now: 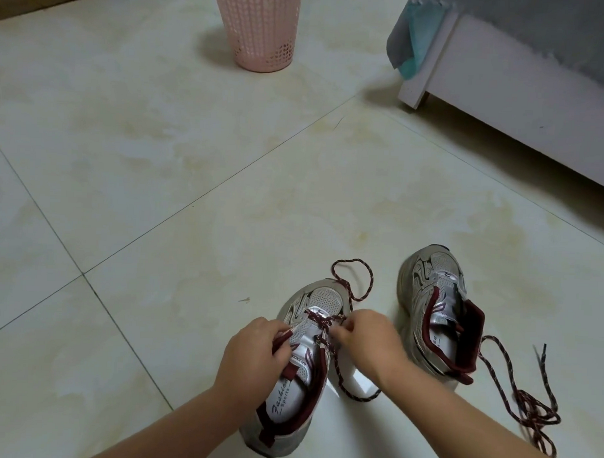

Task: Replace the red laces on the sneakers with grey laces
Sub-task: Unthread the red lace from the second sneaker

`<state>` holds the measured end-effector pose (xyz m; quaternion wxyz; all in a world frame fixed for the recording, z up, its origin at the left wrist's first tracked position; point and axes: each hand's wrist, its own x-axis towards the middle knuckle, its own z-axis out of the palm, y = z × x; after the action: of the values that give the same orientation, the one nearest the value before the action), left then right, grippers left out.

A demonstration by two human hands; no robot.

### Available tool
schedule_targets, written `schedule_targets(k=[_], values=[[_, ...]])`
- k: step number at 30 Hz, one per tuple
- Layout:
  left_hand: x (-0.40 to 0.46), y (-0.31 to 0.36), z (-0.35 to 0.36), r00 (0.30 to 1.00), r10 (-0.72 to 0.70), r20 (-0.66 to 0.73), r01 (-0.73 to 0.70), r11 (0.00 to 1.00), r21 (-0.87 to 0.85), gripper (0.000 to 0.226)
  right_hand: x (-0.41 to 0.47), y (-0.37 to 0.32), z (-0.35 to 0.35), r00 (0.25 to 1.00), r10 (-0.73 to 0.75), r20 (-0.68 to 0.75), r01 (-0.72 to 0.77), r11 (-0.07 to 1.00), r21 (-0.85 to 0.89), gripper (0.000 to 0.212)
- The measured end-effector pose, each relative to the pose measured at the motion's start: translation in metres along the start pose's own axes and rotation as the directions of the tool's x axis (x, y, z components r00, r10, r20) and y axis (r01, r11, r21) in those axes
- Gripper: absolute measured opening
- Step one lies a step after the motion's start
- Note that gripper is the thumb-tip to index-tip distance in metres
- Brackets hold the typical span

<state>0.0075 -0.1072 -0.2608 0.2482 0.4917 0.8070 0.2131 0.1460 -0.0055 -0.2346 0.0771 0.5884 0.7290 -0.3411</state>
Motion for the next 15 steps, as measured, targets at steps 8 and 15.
schedule_targets(k=[8, 15], values=[[0.004, 0.004, -0.002, 0.997, 0.036, 0.073, -0.045, 0.990, 0.132, 0.020, -0.001, -0.005, 0.019, 0.997, 0.074, -0.022, -0.066, 0.964, 0.258, 0.037], [0.005, 0.004, -0.003, 0.993, 0.059, 0.105, -0.079, 0.977, 0.196, 0.019, 0.000, -0.009, 0.020, 0.998, 0.066, -0.020, -0.056, 0.945, 0.321, 0.026]])
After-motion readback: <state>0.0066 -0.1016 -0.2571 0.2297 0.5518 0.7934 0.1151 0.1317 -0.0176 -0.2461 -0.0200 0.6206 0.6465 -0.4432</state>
